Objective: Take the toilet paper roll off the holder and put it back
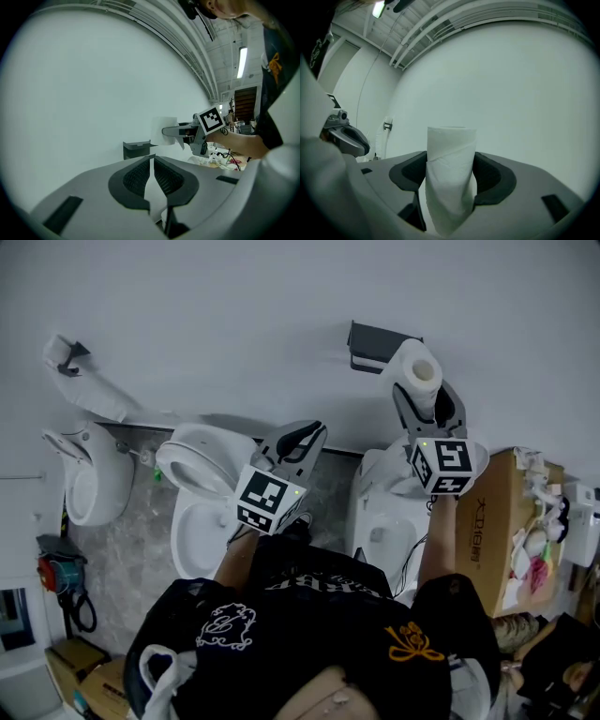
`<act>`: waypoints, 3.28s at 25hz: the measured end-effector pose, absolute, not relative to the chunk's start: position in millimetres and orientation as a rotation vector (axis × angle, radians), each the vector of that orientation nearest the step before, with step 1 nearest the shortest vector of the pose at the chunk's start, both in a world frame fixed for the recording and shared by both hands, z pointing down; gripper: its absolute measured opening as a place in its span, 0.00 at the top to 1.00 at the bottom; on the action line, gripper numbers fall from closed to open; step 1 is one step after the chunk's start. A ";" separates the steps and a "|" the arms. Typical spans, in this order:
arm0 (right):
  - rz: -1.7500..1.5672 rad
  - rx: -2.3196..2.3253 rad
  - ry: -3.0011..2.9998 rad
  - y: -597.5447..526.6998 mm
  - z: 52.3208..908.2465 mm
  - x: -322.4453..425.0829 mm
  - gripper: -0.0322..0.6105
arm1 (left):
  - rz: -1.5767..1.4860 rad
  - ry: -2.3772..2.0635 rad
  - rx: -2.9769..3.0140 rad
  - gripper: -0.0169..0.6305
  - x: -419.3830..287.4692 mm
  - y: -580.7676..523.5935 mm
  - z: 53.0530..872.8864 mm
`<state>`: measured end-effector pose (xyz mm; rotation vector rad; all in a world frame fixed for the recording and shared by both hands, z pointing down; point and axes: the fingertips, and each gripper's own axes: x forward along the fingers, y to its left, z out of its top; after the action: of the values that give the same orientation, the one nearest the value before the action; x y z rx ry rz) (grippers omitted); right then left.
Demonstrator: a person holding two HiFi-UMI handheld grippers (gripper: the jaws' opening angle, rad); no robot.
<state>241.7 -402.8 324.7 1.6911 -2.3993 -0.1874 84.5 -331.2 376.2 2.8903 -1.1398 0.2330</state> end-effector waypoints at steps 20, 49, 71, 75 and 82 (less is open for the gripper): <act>-0.159 1.565 -2.445 -524.6 319.9 222.5 0.47 | 0.257 -1.193 2.860 0.92 64.3 -350.3 379.8; -0.049 1.583 -2.383 -537.0 338.3 218.7 0.42 | 0.237 -1.206 2.857 0.92 50.7 -343.5 380.4; -0.077 1.527 -2.577 -362.3 322.0 187.9 0.51 | 0.239 -1.186 2.863 0.92 56.1 -282.5 380.6; -0.013 1.477 -2.597 -318.2 346.1 170.5 0.53 | 0.239 -1.196 2.851 0.92 54.2 -262.0 383.0; 0.169 1.466 -2.623 -249.2 392.1 152.8 0.57 | 0.270 -1.216 2.824 0.92 47.9 -216.5 394.1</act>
<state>152.8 -249.2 392.1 1.4661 -2.6235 0.1686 47.9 -216.5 394.1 2.8243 -1.2164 0.2702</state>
